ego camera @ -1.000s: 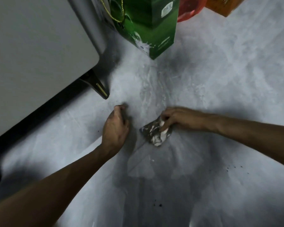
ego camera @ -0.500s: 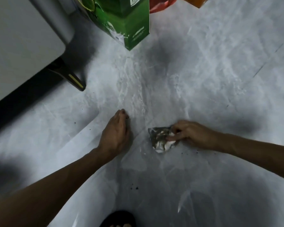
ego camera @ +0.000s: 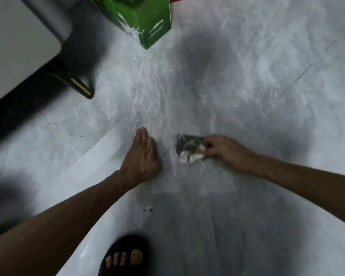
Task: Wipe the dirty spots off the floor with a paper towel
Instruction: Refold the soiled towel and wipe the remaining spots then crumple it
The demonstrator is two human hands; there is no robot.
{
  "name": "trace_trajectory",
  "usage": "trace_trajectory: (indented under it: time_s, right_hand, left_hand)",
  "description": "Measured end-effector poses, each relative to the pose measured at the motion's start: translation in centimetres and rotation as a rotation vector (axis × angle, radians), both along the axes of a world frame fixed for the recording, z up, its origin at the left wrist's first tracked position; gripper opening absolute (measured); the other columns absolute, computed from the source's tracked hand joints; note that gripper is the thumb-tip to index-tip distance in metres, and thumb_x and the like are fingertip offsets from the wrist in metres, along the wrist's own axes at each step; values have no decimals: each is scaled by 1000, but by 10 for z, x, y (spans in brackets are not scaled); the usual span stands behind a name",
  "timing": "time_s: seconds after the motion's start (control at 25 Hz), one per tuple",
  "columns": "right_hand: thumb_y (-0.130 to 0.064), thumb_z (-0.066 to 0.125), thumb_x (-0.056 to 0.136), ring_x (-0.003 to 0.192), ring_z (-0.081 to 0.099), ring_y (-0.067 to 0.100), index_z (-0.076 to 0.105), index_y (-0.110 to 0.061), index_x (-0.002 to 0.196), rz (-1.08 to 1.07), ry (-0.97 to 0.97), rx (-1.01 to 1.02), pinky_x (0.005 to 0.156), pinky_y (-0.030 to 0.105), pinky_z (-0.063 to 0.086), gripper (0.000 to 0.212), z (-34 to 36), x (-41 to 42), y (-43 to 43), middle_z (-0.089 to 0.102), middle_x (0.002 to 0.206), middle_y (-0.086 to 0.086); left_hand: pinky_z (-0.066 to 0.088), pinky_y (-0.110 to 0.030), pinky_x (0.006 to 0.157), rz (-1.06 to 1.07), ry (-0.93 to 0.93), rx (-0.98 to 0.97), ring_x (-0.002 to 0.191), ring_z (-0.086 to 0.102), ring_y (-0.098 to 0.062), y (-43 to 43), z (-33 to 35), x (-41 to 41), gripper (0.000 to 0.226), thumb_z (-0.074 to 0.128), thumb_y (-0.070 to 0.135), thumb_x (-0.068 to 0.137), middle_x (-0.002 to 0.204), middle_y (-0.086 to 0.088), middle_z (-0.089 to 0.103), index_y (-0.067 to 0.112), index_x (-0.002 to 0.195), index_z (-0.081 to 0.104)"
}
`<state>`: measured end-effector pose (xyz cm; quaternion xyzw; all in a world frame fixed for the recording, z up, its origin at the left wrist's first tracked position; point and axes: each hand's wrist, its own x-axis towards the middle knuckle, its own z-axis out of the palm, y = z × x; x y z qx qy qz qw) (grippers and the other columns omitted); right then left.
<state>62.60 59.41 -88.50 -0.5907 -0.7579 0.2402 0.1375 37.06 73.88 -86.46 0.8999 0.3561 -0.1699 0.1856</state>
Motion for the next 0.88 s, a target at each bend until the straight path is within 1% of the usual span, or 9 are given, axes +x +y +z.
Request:
trace_trajectory:
  time_s: [0.12, 0.24, 0.32, 0.4, 0.48, 0.56, 0.68, 0.76, 0.88]
  right_hand:
    - [-24, 67, 88, 85, 50, -2, 70, -25, 94, -55, 42, -58, 79, 22, 37, 6, 15, 1, -35, 57, 91, -15]
    - [0, 67, 84, 86, 54, 11, 75, -9, 97, -552, 42, 120, 78, 24, 42, 17, 14, 61, -3, 59, 89, -5]
    - [8, 61, 85, 92, 60, 31, 74, -7, 108, -690, -100, 214, 80, 26, 41, 30, 8, 85, 23, 63, 94, 12]
    - [13, 56, 82, 95, 62, 36, 72, -7, 110, -738, -108, 196, 81, 26, 40, 39, 1, 76, 32, 63, 96, 16]
    - [17, 55, 79, 93, 62, 32, 73, -7, 109, -686, -81, 203, 80, 28, 44, 42, -4, 36, 14, 63, 93, 13]
    - [15, 53, 80, 92, 57, 25, 74, -9, 110, -560, -28, 105, 80, 26, 42, 43, -6, -18, -22, 61, 94, 8]
    - [-2, 59, 91, 88, 57, 24, 73, -2, 105, -474, 57, -34, 81, 27, 41, 20, 8, -69, -76, 59, 90, 10]
    - [1, 60, 89, 86, 57, 14, 73, -5, 108, -587, 53, 97, 83, 16, 42, 24, 13, -65, -90, 59, 89, 4]
    - [6, 58, 89, 83, 50, -4, 70, -10, 115, -1036, -46, 203, 79, 3, 33, 33, 17, -29, -104, 53, 89, -3]
  left_hand:
    - [17, -52, 118, 62, 34, -91, 141, 11, -44, 0, 5, 7, 71, 25, 43, 80, 151, -33, 12, -10, 127, 34]
    - [9, -50, 120, 99, 2, -67, 145, 2, -42, 3, -3, 5, 72, 21, 44, 85, 155, -31, 4, -9, 133, 28]
    - [10, -51, 117, 75, -108, -24, 142, 12, -49, -3, -14, -2, 63, 23, 37, 91, 150, -40, 12, -13, 128, 35]
    - [17, -55, 115, 59, -167, 50, 138, 22, -52, -3, -18, -4, 53, 32, 28, 93, 145, -42, 23, -15, 123, 41]
    - [23, -54, 114, 130, -193, 6, 138, 25, -49, -2, -14, -1, 51, 38, 24, 93, 145, -37, 27, -14, 128, 40]
    - [27, -53, 112, 137, -212, -79, 130, 33, -52, 1, -9, -6, 60, 16, 28, 92, 136, -42, 34, -18, 123, 41]
    - [32, -53, 104, 58, -234, -102, 116, 41, -49, 5, -4, -11, 55, 8, 21, 94, 123, -34, 43, -17, 116, 41]
    - [38, -51, 95, 48, -276, -65, 113, 43, -46, 3, -9, -15, 34, 29, 16, 97, 118, -32, 45, -12, 108, 43]
    - [39, -50, 99, 11, -250, -64, 124, 38, -47, -3, -17, -24, 32, 40, 15, 96, 130, -35, 40, -12, 113, 43]
